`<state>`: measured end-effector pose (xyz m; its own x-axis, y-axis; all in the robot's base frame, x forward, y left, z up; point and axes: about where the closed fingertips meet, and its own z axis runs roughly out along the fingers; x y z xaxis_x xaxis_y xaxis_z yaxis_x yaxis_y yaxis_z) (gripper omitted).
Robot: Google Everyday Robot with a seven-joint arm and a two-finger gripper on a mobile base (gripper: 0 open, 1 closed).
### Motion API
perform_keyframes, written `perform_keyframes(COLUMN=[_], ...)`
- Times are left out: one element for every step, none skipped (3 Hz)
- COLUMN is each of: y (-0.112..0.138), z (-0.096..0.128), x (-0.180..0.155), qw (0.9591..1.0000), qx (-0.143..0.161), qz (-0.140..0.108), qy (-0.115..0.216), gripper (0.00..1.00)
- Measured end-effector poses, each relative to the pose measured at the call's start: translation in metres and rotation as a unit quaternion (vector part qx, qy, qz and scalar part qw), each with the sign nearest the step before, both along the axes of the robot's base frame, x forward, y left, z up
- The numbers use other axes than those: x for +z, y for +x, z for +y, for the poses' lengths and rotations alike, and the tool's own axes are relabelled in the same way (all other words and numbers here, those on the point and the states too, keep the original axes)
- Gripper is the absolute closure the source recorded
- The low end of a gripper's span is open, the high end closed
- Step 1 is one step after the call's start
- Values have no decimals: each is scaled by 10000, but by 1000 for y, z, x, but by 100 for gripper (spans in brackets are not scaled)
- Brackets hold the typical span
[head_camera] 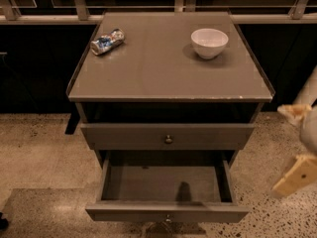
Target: Close middle drawer
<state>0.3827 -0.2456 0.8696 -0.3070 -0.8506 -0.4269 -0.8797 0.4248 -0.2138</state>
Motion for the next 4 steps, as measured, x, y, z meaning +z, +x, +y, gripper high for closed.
perform_keyframes(y=[-15, -5, -4, -4], z=[-6, -14, -13, -13], x=[-83, -89, -86, -86], qw=[9963, 9950, 9953, 9953], qx=[-412, -634, -607, -607], qz=[114, -119, -123, -123], qy=[744, 766, 742, 742], gripper=[0, 19, 42, 65])
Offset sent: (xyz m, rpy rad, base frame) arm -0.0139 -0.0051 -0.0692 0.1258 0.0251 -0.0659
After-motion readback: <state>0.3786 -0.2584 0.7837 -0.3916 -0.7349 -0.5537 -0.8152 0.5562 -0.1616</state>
